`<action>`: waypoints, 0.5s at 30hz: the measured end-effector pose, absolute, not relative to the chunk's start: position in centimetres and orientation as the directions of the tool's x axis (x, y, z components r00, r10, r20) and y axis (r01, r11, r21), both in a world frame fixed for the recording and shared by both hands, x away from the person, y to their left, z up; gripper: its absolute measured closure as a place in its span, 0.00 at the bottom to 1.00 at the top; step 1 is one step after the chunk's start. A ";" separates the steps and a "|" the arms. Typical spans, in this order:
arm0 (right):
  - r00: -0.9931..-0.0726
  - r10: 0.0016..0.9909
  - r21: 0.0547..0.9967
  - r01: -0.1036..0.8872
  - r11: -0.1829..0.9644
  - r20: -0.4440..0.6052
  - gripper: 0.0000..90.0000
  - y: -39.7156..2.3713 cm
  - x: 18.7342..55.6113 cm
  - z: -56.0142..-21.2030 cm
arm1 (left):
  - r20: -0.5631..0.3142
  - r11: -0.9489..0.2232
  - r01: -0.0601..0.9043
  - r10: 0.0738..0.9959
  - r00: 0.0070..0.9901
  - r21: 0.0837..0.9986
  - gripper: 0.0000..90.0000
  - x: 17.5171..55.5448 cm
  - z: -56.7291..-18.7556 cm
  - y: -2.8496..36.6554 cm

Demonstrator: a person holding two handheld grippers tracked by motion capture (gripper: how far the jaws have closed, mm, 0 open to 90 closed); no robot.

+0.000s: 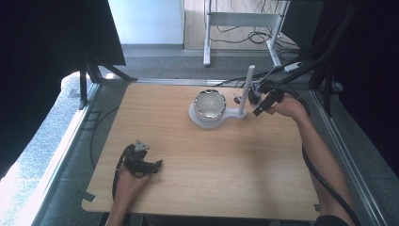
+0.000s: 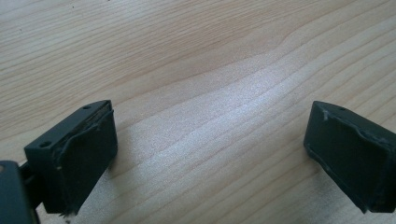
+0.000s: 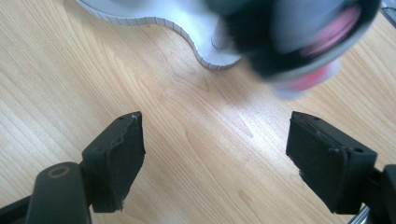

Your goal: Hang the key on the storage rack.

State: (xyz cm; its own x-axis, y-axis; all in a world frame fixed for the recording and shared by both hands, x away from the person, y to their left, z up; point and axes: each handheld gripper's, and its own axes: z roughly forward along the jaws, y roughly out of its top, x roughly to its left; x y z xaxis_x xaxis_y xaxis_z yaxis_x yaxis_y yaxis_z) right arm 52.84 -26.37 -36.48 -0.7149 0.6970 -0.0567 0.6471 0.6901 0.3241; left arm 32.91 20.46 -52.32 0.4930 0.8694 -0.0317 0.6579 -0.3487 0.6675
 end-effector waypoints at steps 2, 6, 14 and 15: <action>-0.720 0.692 0.334 0.639 0.693 -0.058 0.20 -26.3 52.5 -36.4 | -0.032 -0.349 0.658 0.869 0.493 0.668 0.03 32.9 -52.3 20.5; -0.727 0.683 0.341 0.624 0.703 -0.076 0.15 -26.2 51.7 -36.4 | -0.032 -0.349 0.658 0.869 0.493 0.668 0.03 32.9 -52.3 20.5; -0.754 0.647 0.337 0.583 0.739 -0.112 0.13 -25.7 49.8 -36.5 | -0.032 -0.349 0.658 0.869 0.493 0.668 0.03 32.9 -52.3 20.5; -0.755 0.645 0.333 0.581 0.742 -0.118 0.12 -25.6 49.6 -36.5 | -0.032 -0.349 0.658 0.869 0.493 0.668 0.03 32.9 -52.3 20.5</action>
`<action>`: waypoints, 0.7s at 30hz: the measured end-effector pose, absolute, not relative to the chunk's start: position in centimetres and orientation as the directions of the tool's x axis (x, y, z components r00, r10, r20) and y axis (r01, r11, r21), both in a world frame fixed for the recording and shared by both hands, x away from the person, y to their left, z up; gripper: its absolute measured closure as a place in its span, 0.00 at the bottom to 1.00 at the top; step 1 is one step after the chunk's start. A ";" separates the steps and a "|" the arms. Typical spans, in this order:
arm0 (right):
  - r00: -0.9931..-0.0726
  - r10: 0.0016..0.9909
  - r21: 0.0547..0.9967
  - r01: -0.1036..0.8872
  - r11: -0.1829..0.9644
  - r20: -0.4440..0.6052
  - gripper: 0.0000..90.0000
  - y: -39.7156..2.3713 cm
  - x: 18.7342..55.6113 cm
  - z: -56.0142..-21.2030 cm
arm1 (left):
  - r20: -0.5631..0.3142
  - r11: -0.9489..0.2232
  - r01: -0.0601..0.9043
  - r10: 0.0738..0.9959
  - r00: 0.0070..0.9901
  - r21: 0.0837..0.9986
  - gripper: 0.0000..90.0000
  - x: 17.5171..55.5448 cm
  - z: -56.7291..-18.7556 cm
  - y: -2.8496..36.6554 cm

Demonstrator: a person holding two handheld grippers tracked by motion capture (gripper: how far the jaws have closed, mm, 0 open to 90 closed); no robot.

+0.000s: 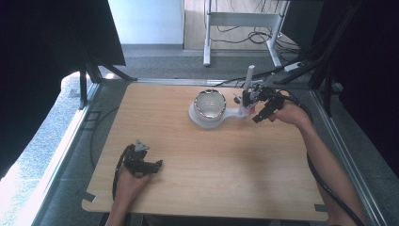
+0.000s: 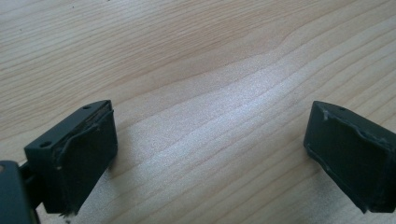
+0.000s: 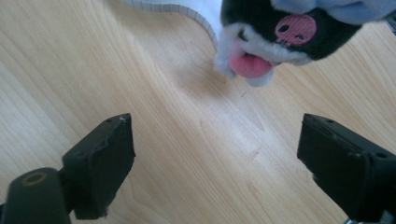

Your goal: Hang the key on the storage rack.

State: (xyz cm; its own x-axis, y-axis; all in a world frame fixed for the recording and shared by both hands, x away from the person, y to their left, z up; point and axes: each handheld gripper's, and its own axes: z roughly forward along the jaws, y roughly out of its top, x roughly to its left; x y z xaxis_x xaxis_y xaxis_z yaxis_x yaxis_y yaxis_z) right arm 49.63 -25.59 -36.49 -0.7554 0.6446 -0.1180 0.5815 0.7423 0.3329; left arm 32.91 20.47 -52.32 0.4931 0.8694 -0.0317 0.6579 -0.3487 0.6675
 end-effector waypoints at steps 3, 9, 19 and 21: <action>-0.766 0.630 0.330 0.566 0.755 -0.128 0.11 -25.4 49.0 -36.5 | -0.031 -0.349 0.658 0.869 0.493 0.667 0.03 32.9 -52.3 20.5; -0.773 0.618 0.327 0.552 0.767 -0.146 0.11 -25.2 48.1 -36.6 | -0.032 -0.349 0.658 0.869 0.493 0.668 0.03 32.9 -52.3 20.5; -0.779 0.608 0.340 0.537 0.772 -0.153 0.11 -25.5 46.2 -36.4 | -0.029 -0.352 0.656 0.868 0.495 0.668 0.03 32.9 -52.3 20.5; -0.779 0.608 0.348 0.533 0.771 -0.156 0.11 -25.7 45.9 -36.4 | -0.029 -0.352 0.656 0.868 0.495 0.667 0.03 32.9 -52.3 20.5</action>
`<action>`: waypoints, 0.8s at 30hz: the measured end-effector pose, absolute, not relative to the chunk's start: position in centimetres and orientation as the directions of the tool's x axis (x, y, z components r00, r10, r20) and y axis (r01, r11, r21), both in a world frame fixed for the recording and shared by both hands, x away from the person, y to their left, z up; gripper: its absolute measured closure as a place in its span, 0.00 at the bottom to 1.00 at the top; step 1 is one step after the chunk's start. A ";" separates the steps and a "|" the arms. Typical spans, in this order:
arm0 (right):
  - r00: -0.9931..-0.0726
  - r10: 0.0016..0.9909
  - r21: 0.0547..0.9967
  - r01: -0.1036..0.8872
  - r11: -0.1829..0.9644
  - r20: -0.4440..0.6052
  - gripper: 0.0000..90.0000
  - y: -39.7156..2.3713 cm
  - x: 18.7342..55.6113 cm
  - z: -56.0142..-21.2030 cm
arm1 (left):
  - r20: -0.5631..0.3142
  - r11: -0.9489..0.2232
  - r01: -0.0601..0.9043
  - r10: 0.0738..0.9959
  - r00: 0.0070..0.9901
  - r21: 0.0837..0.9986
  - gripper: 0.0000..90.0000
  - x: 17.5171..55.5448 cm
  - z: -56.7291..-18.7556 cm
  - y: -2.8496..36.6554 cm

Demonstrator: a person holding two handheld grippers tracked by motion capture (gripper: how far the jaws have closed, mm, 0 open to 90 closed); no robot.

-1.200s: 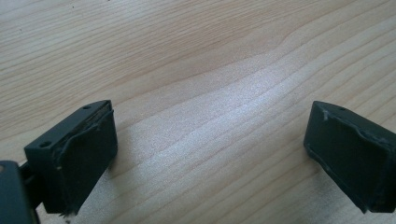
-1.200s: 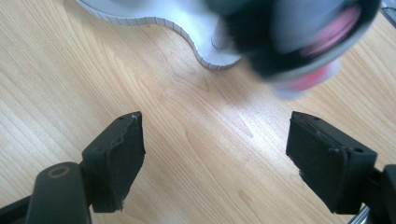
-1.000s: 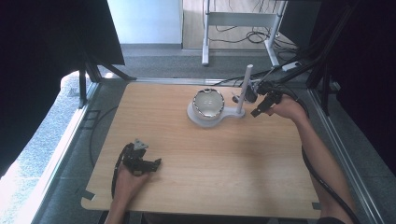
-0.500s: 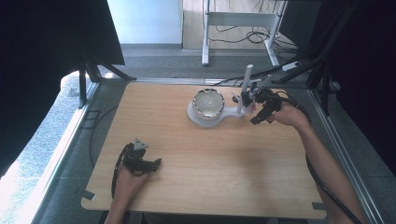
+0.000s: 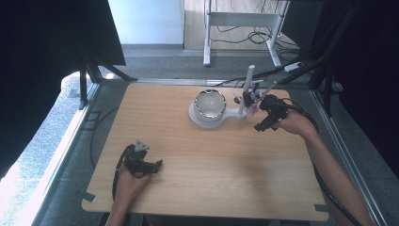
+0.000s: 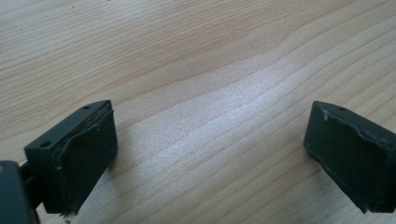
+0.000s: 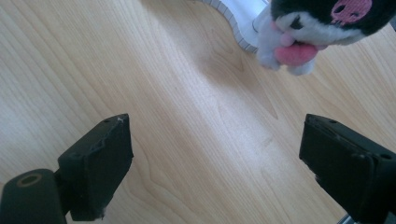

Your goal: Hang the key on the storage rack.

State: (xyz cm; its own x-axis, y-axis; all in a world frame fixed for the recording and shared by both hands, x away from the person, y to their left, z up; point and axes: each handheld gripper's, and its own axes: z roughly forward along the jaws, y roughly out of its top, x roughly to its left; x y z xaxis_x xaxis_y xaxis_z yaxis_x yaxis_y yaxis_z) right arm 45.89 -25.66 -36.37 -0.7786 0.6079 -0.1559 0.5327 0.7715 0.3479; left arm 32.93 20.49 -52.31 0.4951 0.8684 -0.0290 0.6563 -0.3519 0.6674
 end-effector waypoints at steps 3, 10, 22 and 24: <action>-0.780 0.607 0.350 0.533 0.771 -0.150 0.11 -25.8 45.4 -36.4 | -0.029 -0.352 0.656 0.868 0.495 0.668 0.03 32.9 -52.3 20.5; -0.787 0.598 0.350 0.524 0.776 -0.149 0.10 -26.2 44.2 -36.7 | -0.031 -0.348 0.656 0.870 0.493 0.670 0.03 32.9 -52.3 20.5; -0.797 0.588 0.354 0.515 0.780 -0.135 0.04 -27.3 42.5 -37.2 | -0.034 -0.345 0.658 0.871 0.490 0.670 0.03 32.9 -52.3 20.4; -0.796 0.590 0.355 0.517 0.779 -0.135 0.03 -27.5 42.2 -37.3 | -0.034 -0.345 0.658 0.871 0.490 0.670 0.03 32.9 -52.3 20.4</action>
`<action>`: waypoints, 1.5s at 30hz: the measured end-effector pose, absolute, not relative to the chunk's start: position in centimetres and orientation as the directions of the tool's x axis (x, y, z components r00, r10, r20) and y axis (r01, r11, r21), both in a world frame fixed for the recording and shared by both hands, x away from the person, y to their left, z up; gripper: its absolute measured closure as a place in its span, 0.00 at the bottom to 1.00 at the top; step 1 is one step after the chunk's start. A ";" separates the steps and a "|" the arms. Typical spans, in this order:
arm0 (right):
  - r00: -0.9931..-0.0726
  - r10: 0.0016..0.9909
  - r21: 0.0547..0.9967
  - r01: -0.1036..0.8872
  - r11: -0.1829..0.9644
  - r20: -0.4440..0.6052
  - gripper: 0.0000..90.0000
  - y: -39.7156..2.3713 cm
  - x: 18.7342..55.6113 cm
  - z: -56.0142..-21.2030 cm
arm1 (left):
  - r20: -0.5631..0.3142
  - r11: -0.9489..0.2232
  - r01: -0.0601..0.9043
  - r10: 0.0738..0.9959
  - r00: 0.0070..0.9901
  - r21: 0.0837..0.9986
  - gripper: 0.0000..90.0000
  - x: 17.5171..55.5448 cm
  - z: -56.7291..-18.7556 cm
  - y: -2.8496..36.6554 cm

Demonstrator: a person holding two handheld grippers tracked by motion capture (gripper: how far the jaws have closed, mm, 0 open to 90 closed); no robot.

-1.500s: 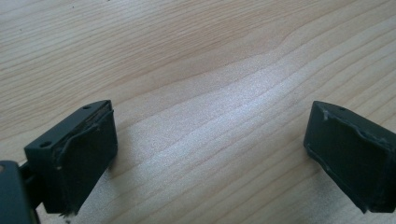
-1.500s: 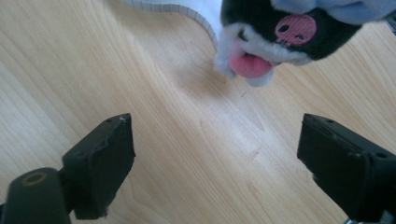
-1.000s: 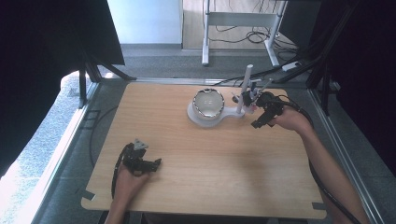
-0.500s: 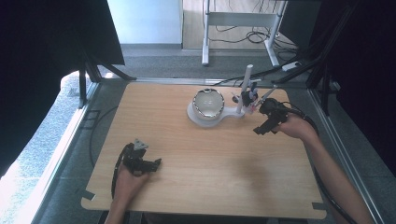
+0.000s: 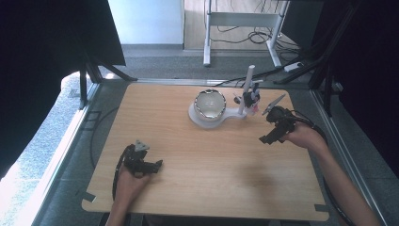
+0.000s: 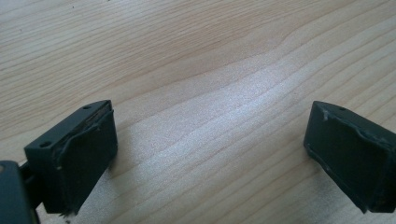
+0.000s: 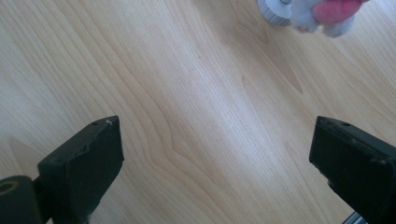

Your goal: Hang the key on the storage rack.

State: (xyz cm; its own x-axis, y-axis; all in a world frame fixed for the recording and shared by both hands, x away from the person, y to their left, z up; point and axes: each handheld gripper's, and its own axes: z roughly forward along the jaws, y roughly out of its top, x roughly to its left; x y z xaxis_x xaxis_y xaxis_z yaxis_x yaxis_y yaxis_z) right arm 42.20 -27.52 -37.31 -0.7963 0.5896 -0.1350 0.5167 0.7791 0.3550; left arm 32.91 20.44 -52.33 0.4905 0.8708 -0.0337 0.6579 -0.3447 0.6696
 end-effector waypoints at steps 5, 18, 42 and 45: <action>-0.796 0.590 0.363 0.514 0.777 -0.137 0.03 -28.0 41.6 -37.6 | -0.030 -0.351 0.656 0.869 0.494 0.668 0.03 32.9 -52.3 20.5; -0.788 0.598 0.390 0.509 0.767 -0.145 0.03 -29.3 39.7 -37.9 | -0.031 -0.348 0.656 0.870 0.492 0.670 0.03 32.9 -52.3 20.5; -0.757 0.630 0.464 0.502 0.730 -0.173 0.04 -31.9 36.8 -40.1 | -0.032 -0.349 0.658 0.869 0.493 0.668 0.03 32.9 -52.3 20.5; -0.754 0.634 0.472 0.502 0.725 -0.171 0.04 -32.0 36.6 -40.4 | -0.032 -0.348 0.658 0.870 0.493 0.668 0.03 32.9 -52.3 20.5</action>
